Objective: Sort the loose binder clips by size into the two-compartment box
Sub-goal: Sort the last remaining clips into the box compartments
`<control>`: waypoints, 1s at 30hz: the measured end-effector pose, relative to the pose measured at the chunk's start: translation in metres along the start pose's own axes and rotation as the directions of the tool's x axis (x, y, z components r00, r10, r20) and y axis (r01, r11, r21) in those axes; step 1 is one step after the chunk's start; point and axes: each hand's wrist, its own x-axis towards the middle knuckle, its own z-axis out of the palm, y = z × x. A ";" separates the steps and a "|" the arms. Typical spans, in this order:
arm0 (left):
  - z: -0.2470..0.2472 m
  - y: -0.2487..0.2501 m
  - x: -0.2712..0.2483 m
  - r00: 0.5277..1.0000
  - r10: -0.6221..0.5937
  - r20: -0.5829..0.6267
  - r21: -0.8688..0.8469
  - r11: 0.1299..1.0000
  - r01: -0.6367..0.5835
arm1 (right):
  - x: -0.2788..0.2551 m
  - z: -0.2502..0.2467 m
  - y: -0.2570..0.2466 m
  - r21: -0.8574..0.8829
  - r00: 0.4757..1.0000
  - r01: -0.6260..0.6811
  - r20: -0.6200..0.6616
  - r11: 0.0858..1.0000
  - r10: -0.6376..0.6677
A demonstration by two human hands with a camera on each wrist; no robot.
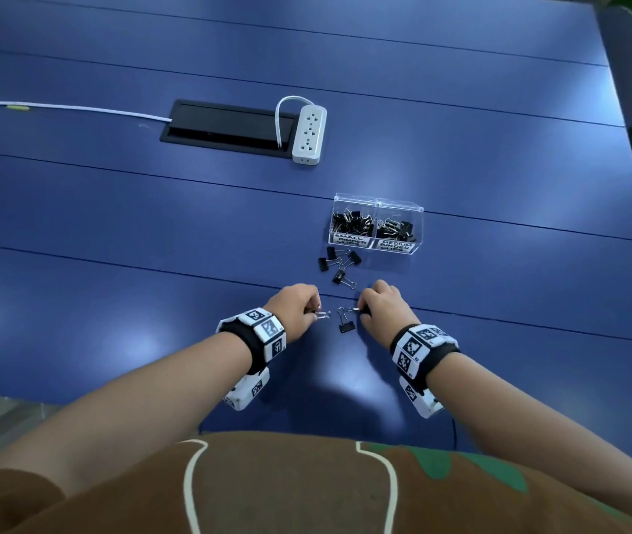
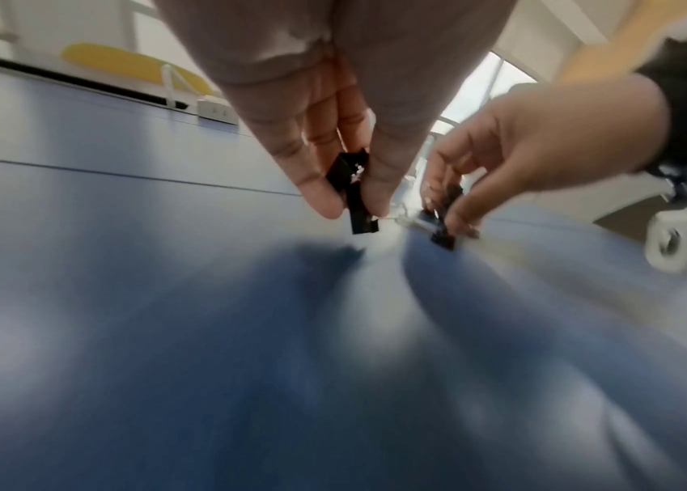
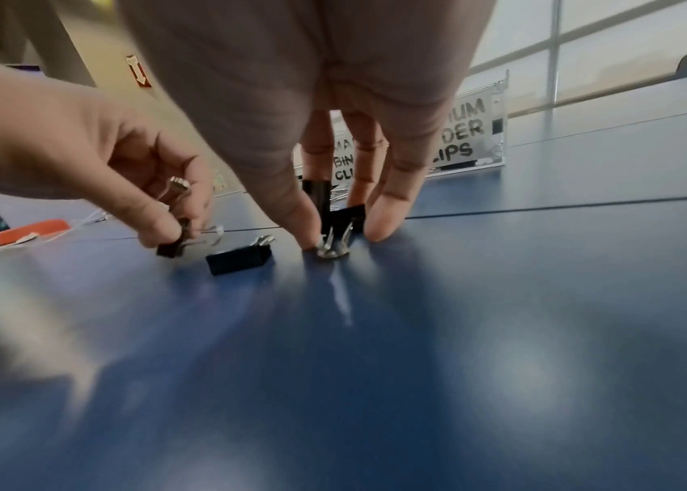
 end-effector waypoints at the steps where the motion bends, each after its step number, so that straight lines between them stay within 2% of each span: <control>1: -0.004 0.003 0.004 0.999 -0.007 -0.031 -0.033 0.999 0.006 | 0.000 0.001 0.001 0.024 1.000 -0.006 -0.012 1.000 0.006; 7: -0.035 0.048 0.049 0.990 0.016 -0.138 -0.132 0.991 -0.034 | -0.009 0.002 0.017 0.245 0.983 -0.079 -0.141 0.966 0.116; 13: -0.048 0.109 0.105 0.979 0.105 -0.174 -0.089 0.989 -0.121 | -0.018 -0.003 0.040 0.382 0.963 -0.142 -0.162 0.913 0.217; 17: -0.043 0.133 0.134 0.978 0.149 -0.146 -0.015 0.988 -0.153 | -0.014 -0.028 0.054 0.476 0.908 -0.214 -0.225 0.853 0.353; 20: -0.033 0.136 0.144 0.981 0.149 -0.124 0.032 0.989 -0.147 | 0.001 -0.058 0.062 0.602 0.864 -0.191 -0.271 0.775 0.424; 25: -0.025 0.125 0.135 0.974 0.198 -0.112 -0.027 0.979 -0.202 | 0.037 -0.106 0.058 0.562 0.854 -0.077 -0.390 0.824 0.345; 28: -0.028 0.114 0.112 0.948 0.282 -0.148 0.035 0.960 -0.280 | 0.063 -0.117 0.053 0.509 0.856 -0.065 -0.414 0.858 0.310; 30: -0.025 0.102 0.090 0.950 0.301 -0.083 0.087 0.952 -0.294 | 0.076 -0.117 0.049 0.449 0.870 -0.059 -0.415 0.892 0.266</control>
